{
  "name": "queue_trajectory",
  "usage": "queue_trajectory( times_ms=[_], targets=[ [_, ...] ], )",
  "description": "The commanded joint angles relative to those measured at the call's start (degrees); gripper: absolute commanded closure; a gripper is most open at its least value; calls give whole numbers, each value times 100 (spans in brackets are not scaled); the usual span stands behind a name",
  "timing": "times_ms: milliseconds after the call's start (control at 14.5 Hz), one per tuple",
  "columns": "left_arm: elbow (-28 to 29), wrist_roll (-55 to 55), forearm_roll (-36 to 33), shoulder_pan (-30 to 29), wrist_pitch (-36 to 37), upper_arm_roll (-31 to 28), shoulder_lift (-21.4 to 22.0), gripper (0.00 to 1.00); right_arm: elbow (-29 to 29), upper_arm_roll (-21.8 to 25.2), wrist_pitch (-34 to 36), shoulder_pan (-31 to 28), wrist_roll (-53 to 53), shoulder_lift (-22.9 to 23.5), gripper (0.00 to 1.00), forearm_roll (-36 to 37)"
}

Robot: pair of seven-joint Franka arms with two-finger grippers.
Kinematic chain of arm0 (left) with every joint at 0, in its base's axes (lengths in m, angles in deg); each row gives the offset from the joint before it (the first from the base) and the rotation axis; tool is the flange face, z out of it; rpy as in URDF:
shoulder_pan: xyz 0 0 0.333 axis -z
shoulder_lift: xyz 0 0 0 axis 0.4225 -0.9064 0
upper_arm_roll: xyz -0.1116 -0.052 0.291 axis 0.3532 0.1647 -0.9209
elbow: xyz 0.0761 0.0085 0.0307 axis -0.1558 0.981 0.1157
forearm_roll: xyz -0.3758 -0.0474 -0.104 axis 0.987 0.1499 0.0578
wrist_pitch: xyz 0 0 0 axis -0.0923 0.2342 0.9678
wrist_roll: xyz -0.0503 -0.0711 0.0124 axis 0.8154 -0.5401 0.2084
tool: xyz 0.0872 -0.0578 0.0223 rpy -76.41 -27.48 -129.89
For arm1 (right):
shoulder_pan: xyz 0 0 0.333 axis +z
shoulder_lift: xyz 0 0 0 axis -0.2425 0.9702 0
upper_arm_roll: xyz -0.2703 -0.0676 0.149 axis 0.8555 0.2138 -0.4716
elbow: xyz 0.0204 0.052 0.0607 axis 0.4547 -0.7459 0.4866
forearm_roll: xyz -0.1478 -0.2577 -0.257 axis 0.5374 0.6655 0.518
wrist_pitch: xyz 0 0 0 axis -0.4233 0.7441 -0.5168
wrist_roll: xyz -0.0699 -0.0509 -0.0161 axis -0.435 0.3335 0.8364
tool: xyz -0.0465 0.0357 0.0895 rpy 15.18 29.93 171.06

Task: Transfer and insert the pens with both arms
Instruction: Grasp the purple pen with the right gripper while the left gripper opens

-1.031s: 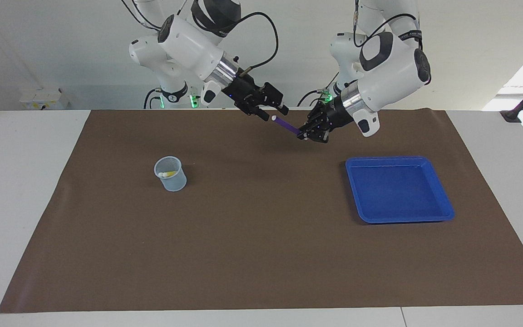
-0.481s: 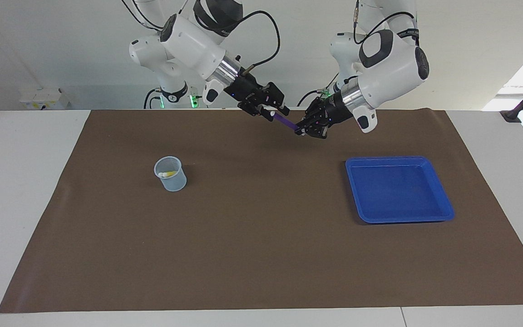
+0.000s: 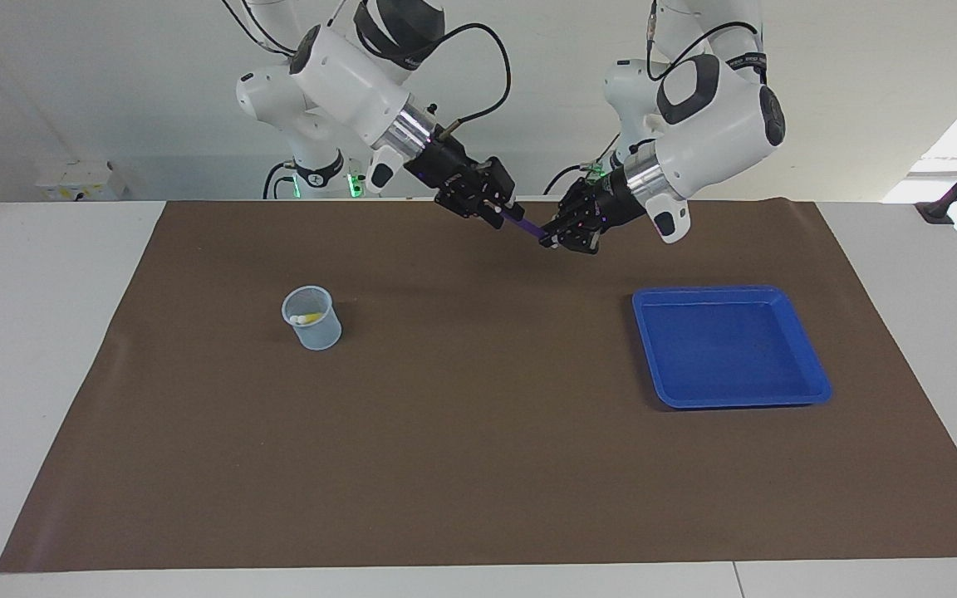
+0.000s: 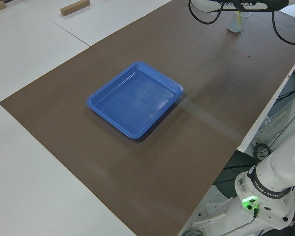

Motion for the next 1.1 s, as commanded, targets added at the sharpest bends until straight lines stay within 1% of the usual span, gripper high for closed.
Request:
queue_trajectory(
  times_ms=[0, 69, 412, 481, 687, 756, 825, 894, 1031],
  targets=[
    [213, -46, 129, 39, -130, -37, 185, 100, -91, -36, -108, -22, -148, -32, 83, -25],
    [213, -46, 138, 39, -130, -37, 185, 100, -91, -36, -100, -22, -148, -32, 100, -25],
    [213, -2, 147, 47, -201, -37, 229, 100, -91, -27, -65, -22, -130, -40, 100, -16],
    [187, 7, 129, 65, -262, -37, 229, 1, -100, -27, -56, -22, -130, -40, 100, -16],
    [195, 33, 94, 100, -315, -37, 255, 0, -100, -18, 58, -66, -148, -40, 100, 54],
    [195, 68, 77, 91, -315, -46, 255, 0, -83, -1, 259, -118, -174, -32, 100, 341],
    [195, 112, 68, 74, -315, -46, 255, 0, -13, 0, 591, -319, -261, -23, 100, 840],
    [195, 156, 68, 56, -315, -46, 255, 0, 127, -9, 1091, -556, -567, -5, 100, 1437],
    [187, 165, 68, 56, -333, -46, 246, 0, 443, -9, 2066, -978, -1635, 65, 100, 2221]
  ],
)
